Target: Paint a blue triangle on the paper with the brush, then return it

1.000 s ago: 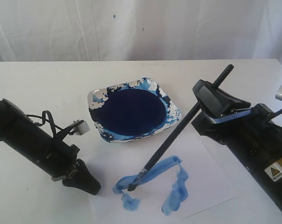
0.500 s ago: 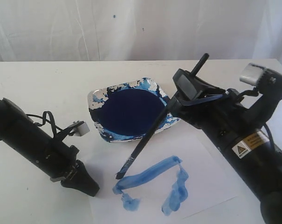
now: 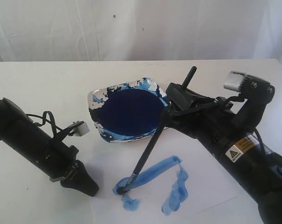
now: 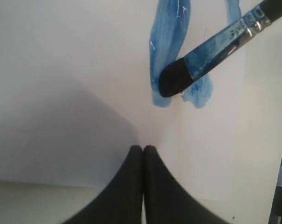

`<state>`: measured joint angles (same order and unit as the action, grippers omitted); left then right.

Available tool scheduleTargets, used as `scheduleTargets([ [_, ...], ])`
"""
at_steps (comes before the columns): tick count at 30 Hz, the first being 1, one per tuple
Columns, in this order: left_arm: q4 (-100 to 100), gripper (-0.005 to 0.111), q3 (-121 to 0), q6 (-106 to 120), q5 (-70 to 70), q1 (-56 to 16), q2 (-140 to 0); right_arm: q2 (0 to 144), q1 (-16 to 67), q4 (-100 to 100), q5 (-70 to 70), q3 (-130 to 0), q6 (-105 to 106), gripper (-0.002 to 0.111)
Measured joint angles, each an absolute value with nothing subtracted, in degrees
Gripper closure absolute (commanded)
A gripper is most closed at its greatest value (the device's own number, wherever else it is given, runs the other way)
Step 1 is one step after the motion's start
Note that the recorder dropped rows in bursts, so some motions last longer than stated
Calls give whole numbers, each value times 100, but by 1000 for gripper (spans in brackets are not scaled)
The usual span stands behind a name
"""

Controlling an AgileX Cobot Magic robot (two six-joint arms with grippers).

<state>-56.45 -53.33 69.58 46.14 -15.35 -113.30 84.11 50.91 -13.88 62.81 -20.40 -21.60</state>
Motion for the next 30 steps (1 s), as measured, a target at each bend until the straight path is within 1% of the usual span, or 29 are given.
scheduleTargets([
  [11, -5622, 107, -5333, 6954, 4614, -1535, -11330, 8365, 5091, -1237, 6087, -2065, -2171, 108],
  [30, -5602, 107, -5333, 6944, 4593, -1535, -11330, 7228, 5091, -1164, 4252, -2075, -1698, 108],
])
